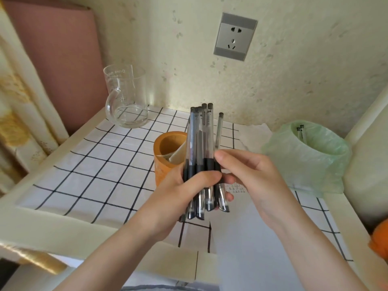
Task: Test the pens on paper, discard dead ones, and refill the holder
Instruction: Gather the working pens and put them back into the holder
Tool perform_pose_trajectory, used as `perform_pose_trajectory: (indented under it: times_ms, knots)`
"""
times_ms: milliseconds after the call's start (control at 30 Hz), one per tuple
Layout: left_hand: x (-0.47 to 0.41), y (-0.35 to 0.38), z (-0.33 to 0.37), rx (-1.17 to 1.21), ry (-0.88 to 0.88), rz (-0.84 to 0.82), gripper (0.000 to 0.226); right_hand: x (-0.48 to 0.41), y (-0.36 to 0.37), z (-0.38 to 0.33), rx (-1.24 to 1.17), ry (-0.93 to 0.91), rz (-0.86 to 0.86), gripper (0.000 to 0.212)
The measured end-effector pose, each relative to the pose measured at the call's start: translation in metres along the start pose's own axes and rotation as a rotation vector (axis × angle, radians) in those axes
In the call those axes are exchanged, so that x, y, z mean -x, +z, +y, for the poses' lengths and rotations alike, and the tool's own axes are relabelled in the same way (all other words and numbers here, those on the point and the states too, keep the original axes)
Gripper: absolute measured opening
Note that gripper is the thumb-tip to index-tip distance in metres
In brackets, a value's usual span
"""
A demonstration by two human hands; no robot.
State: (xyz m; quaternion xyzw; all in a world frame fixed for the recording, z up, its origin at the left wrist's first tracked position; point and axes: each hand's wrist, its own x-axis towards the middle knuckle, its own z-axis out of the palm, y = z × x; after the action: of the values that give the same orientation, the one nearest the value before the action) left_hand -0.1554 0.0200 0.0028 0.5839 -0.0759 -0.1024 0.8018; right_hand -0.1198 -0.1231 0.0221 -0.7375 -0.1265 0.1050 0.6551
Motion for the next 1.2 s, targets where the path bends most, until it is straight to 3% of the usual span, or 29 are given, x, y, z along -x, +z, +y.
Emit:
perform_pose_trajectory:
  times_ms: [133, 300, 467, 567, 700, 900, 1200]
  knots:
    - [0.006, -0.005, 0.002, -0.031, 0.000, 0.047, 0.028, -0.003, 0.006, -0.005, 0.043, 0.006, 0.062, 0.010]
    - [0.011, -0.009, -0.004, -0.089, 0.006, 0.145, 0.022, 0.004, 0.019, -0.005, 0.214, -0.038, 0.045, 0.021]
    - [0.012, -0.014, 0.005, -0.116, 0.050, 0.087, 0.025, 0.005, 0.019, -0.011, 0.116, -0.066, 0.102, 0.007]
    - [0.011, -0.015, 0.010, -0.116, 0.081, 0.071, 0.028, -0.002, 0.019, -0.011, 0.103, -0.060, 0.138, 0.028]
    - [0.004, -0.016, 0.009, -0.103, 0.078, 0.097, 0.028, -0.007, 0.022, -0.011, 0.020, 0.012, 0.166, 0.034]
    - [-0.002, -0.011, 0.008, -0.083, 0.079, 0.149, 0.028, -0.011, 0.024, -0.007, -0.113, 0.012, 0.233, 0.024]
    - [-0.006, -0.018, 0.022, -0.033, -0.037, 0.261, 0.030, -0.021, 0.026, -0.010, -0.204, -0.078, 0.201, 0.018]
